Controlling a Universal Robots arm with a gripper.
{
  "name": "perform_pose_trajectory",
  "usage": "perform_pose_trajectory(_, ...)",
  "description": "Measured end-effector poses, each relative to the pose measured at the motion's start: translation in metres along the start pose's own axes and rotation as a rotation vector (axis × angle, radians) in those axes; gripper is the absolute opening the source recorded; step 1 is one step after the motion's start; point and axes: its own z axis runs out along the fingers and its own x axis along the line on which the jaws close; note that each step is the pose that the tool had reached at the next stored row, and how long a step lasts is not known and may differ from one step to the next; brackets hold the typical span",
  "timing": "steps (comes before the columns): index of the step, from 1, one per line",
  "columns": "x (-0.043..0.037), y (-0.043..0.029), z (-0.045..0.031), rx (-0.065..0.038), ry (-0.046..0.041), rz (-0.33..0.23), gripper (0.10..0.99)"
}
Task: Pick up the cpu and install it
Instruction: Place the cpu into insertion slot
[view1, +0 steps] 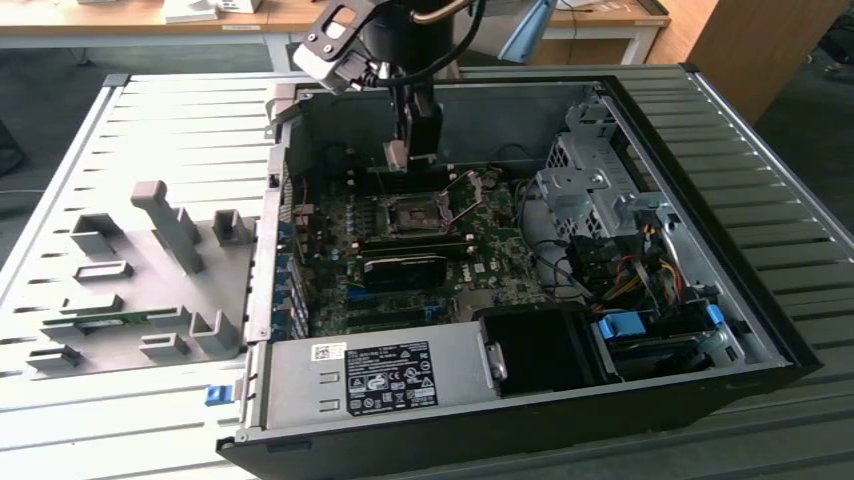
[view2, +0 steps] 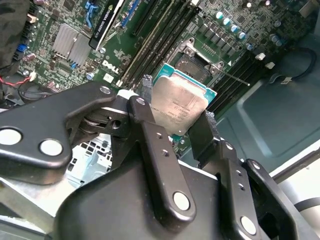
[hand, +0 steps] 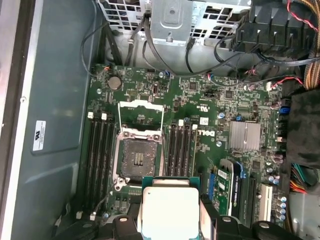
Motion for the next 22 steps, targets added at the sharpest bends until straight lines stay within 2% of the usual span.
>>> perform_pose_trajectory(6,0.0001,-0.0003,0.0056,0.000,-0.0028,0.052,0.541)
perform_pose_trajectory(22,0.0010,0.0009,0.0171,0.000,-0.0028,0.052,0.541)
